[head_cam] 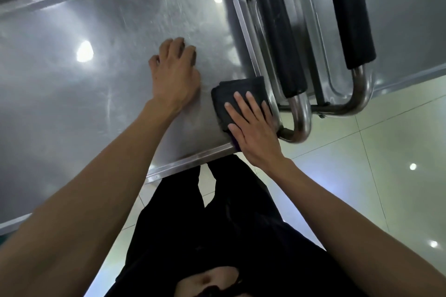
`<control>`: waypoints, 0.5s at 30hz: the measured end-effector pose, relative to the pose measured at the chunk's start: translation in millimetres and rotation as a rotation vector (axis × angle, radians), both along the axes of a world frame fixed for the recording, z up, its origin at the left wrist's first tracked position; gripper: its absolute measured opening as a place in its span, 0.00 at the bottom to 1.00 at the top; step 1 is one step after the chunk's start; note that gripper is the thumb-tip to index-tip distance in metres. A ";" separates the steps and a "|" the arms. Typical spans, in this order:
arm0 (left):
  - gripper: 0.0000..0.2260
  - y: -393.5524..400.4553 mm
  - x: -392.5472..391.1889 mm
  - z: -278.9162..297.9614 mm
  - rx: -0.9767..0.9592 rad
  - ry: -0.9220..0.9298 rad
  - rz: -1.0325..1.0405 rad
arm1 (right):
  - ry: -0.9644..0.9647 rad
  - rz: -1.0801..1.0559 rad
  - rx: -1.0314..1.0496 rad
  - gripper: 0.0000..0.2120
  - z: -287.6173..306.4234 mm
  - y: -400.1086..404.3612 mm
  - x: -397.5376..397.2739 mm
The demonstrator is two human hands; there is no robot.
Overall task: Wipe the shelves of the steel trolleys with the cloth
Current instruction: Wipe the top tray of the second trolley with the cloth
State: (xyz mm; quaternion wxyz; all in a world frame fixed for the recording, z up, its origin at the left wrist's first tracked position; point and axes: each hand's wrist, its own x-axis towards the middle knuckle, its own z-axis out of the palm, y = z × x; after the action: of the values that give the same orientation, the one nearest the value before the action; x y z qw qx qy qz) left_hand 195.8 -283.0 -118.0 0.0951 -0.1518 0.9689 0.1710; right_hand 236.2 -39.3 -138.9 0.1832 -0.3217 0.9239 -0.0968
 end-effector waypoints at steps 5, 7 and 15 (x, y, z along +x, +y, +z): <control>0.23 -25.6 -13.0 -7.1 -0.059 -0.080 0.017 | 0.020 -0.037 -0.011 0.24 -5.0 -26.1 -23.7; 0.23 -31.1 -13.2 -6.3 -0.050 -0.100 0.029 | 0.027 -0.064 -0.055 0.24 -7.3 -41.5 -42.9; 0.36 -41.5 -15.3 -4.8 -0.068 -0.244 -0.068 | -0.003 -0.190 -0.155 0.22 -8.2 -139.3 -152.2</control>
State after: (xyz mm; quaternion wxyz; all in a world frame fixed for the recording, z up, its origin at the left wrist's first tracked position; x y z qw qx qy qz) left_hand 180.6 -324.5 -122.9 0.2127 -0.1418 0.9599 0.1148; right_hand 84.0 -178.6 -147.1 0.1493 -0.2455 0.9397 -0.1853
